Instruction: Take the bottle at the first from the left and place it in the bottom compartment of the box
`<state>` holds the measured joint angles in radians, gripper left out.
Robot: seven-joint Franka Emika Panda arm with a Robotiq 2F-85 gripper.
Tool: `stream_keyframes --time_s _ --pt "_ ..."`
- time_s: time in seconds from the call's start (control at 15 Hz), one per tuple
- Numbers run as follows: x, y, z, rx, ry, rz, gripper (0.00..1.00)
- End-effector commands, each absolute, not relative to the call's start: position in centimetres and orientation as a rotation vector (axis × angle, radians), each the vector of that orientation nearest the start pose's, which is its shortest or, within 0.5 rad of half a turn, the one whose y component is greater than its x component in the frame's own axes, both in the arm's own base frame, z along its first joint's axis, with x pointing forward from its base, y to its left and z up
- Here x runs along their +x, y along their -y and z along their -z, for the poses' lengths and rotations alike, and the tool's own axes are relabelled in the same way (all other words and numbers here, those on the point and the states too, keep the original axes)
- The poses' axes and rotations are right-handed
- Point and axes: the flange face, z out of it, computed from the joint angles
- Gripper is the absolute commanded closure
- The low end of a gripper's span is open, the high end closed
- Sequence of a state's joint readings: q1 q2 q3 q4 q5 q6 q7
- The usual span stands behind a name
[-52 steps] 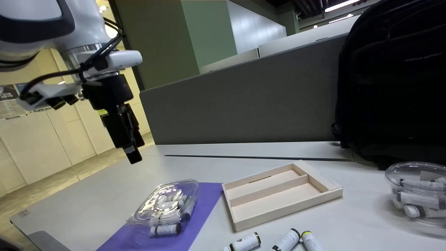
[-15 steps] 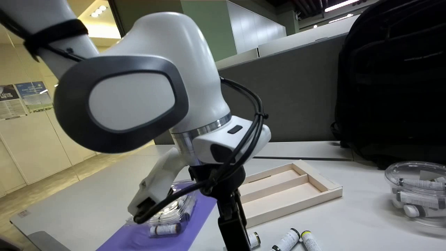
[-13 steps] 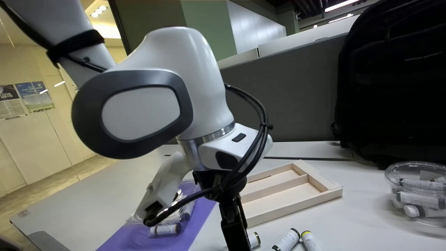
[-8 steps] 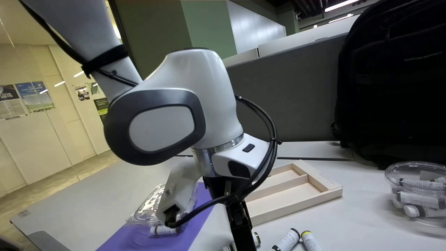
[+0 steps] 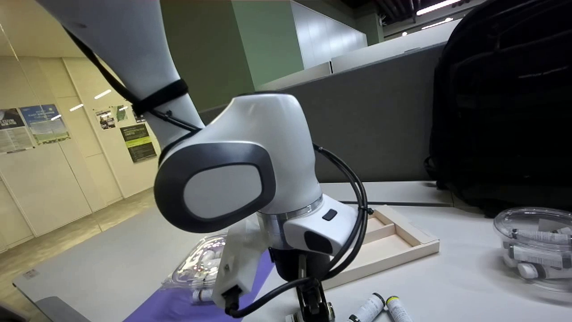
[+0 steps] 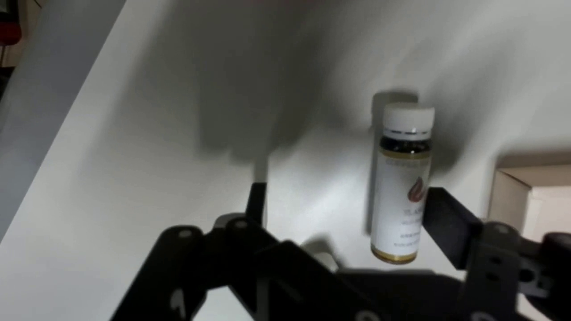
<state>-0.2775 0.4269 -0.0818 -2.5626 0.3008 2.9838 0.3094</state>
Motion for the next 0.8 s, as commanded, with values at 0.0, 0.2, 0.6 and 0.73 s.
stream_keyframes --time_s 0.0,0.2,0.6,0.73 --pt "40.3 17.9 -10.8 -2.771 -1.445 0.002 0.4" --pt "40.6 17.9 -10.9 -2.771 -1.442 0.011 0.61" --pt "41.5 18.0 -12.8 -2.742 -1.449 0.03 0.95" --pt "42.1 18.1 -13.8 -2.724 -1.463 0.029 0.93"
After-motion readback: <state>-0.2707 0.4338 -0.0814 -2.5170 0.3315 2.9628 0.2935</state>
